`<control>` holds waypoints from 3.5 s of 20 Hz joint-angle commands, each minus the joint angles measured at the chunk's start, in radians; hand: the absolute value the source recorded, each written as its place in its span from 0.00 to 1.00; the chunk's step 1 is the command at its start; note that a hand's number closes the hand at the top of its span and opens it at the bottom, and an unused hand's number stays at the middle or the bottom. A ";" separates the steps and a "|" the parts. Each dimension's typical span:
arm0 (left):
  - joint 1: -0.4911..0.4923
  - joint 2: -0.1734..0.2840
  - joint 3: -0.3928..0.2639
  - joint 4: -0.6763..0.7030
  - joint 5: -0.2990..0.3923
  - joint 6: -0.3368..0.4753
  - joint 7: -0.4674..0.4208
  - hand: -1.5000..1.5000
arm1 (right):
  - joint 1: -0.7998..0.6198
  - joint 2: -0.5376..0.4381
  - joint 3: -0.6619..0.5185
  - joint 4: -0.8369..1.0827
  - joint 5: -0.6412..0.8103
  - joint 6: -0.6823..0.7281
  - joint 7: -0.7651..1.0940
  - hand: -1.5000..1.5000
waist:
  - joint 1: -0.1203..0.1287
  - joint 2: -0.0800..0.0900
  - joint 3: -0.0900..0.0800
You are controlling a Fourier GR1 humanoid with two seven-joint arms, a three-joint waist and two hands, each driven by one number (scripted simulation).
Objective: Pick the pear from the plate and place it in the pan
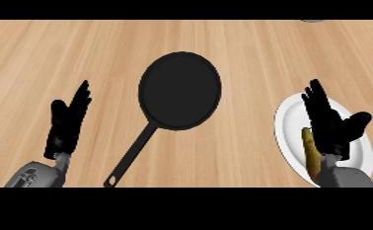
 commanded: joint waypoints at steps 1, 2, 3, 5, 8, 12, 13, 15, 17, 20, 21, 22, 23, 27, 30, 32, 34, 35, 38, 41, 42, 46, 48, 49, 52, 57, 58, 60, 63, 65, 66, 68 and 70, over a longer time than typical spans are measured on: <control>-0.008 -0.026 0.061 0.102 -0.007 -0.085 -0.108 0.50 | -0.051 -0.034 -0.037 -0.027 0.015 -0.021 0.035 0.00 | -0.002 0.002 0.013; 0.002 0.029 0.067 0.012 -0.030 -0.063 -0.043 0.50 | 0.026 -0.013 -0.016 -0.104 0.027 -0.032 0.004 0.00 | -0.002 0.000 0.013; 0.052 0.014 -0.005 -0.078 -0.069 0.002 -0.043 0.50 | -0.025 -0.091 -0.044 -0.199 0.033 -0.061 0.108 0.00 | -0.001 -0.006 0.013; 0.014 0.088 0.018 -0.063 -0.085 -0.056 -0.067 0.50 | -0.105 -0.150 -0.098 -0.194 0.039 -0.071 0.108 0.00 | 0.000 -0.005 0.013; 0.079 0.063 -0.008 -0.049 -0.082 -0.049 -0.093 0.50 | 0.060 -0.290 -0.158 -0.087 0.278 -0.257 0.178 0.00 | -0.048 -0.009 0.004; 0.135 0.101 0.007 -0.120 -0.070 -0.062 -0.080 0.50 | 0.268 -0.236 -0.179 -0.347 0.237 -0.302 0.343 0.00 | -0.050 -0.018 0.009; 0.166 0.083 -0.019 -0.139 -0.081 -0.052 -0.082 0.50 | 0.297 -0.285 -0.181 -0.367 0.287 -0.302 0.385 0.00 | -0.038 -0.014 0.009; 0.155 0.094 -0.013 -0.169 -0.086 -0.045 -0.061 0.50 | 0.366 -0.395 -0.163 -0.427 0.327 -0.200 0.456 0.00 | -0.036 -0.013 0.009; 0.139 0.121 0.015 -0.149 -0.077 -0.077 -0.087 0.50 | 0.429 -0.464 -0.127 -0.444 0.385 -0.126 0.466 0.00 | -0.031 -0.007 0.008; 0.180 0.090 -0.007 -0.187 -0.093 -0.049 -0.079 0.50 | 0.476 -0.534 -0.131 -0.595 0.369 -0.028 0.588 0.00 | -0.018 -0.006 0.010; 0.160 0.092 -0.007 -0.197 -0.101 -0.050 -0.063 0.50 | 0.414 -0.580 -0.149 -0.614 0.338 0.021 0.668 0.00 | -0.007 -0.003 0.011; 0.132 0.105 0.019 -0.139 -0.081 -0.091 -0.076 0.50 | 0.418 -0.597 -0.132 -0.660 0.317 0.067 0.701 0.00 | -0.014 0.000 0.010; 0.124 0.059 0.002 -0.125 -0.099 -0.070 -0.097 0.50 | 0.409 -0.603 -0.126 -0.688 0.314 0.086 0.751 0.00 | -0.012 0.001 0.010; 0.162 0.094 0.004 -0.196 -0.117 -0.088 -0.083 0.50 | 0.287 -0.630 -0.082 -0.678 0.220 0.197 0.862 0.00 | 0.018 0.003 0.013; 0.129 0.092 0.042 -0.148 -0.093 -0.129 -0.086 0.50 | 0.197 -0.671 -0.048 -0.674 0.166 0.282 0.954 0.00 | 0.019 0.005 0.012; 0.114 0.051 0.033 -0.090 -0.123 -0.140 -0.120 0.50 | 0.167 -0.632 0.012 -0.683 0.211 0.283 1.002 0.00 | 0.008 0.004 0.013; 0.123 0.040 0.012 -0.162 -0.150 -0.099 -0.056 0.50 | 0.087 -0.655 0.039 -0.736 0.177 0.310 1.162 0.00 | 0.015 0.003 0.013; 0.144 0.051 0.008 -0.206 -0.151 -0.101 -0.032 0.50 | 0.049 -0.643 0.067 -0.689 0.188 0.309 1.184 0.00 | 0.022 0.003 0.013; 0.194 0.078 0.049 -0.213 -0.118 -0.148 -0.074 0.50 | 0.006 -0.611 0.123 -0.618 0.173 0.322 1.200 0.00 | 0.028 0.004 0.013; 0.111 0.016 0.027 -0.127 -0.162 -0.125 -0.073 0.50 | -0.081 -0.585 0.220 -0.569 0.192 0.322 1.248 0.00 | 0.027 0.009 0.012; 0.196 0.021 0.005 -0.186 -0.187 -0.108 -0.107 0.50 | -0.098 -0.620 0.169 -0.502 0.149 0.378 1.209 0.00 | 0.029 0.005 0.013; 0.122 0.023 0.022 -0.191 -0.172 -0.123 -0.021 0.50 | -0.111 -0.643 0.260 -0.477 0.126 0.425 1.268 0.00 | 0.025 0.006 0.013; 0.151 0.001 -0.001 -0.157 -0.200 -0.113 -0.070 0.50 | -0.159 -0.666 0.282 -0.473 0.074 0.457 1.336 0.00 | 0.030 0.006 0.011; 0.137 0.024 0.041 -0.154 -0.166 -0.139 -0.061 0.50 | -0.149 -0.645 0.321 -0.472 0.090 0.431 1.347 0.00 | 0.027 0.006 0.011; 0.136 0.043 0.059 -0.158 -0.162 -0.164 -0.074 0.50 | -0.188 -0.660 0.344 -0.476 0.045 0.437 1.406 0.00 | 0.021 0.004 0.011; 0.168 0.019 0.061 -0.216 -0.178 -0.126 -0.026 0.50 | -0.243 -0.620 0.409 -0.410 0.051 0.416 1.409 0.00 | 0.019 0.001 0.012; 0.184 0.017 0.059 -0.157 -0.190 -0.144 -0.091 0.50 | -0.238 -0.612 0.417 -0.388 0.041 0.414 1.394 0.00 | 0.016 0.003 0.012; 0.164 0.009 0.054 -0.173 -0.192 -0.148 -0.058 0.50 | -0.255 -0.594 0.459 -0.286 0.083 0.418 1.317 0.00 | 0.022 0.006 0.013; 0.124 -0.002 0.066 -0.168 -0.188 -0.147 -0.031 0.50 | -0.262 -0.596 0.510 -0.329 0.081 0.399 1.414 0.00 | 0.015 0.004 0.012; 0.160 -0.017 0.041 -0.192 -0.221 -0.128 -0.051 0.50 | -0.248 -0.618 0.502 -0.265 0.078 0.413 1.354 0.00 | 0.015 0.004 0.013; 0.185 0.022 0.081 -0.205 -0.186 -0.163 -0.065 0.50 | -0.297 -0.630 0.484 -0.275 0.044 0.432 1.407 0.00 | 0.022 0.002 0.012; 0.142 -0.010 0.073 -0.176 -0.203 -0.144 -0.022 0.50 | -0.255 -0.585 0.548 -0.283 0.100 0.374 1.397 0.00 | 0.009 0.002 0.013; 0.190 0.002 0.058 -0.225 -0.220 -0.142 -0.029 0.50 | -0.260 -0.612 0.553 -0.290 0.072 0.404 1.422 0.00 | 0.013 -0.001 0.012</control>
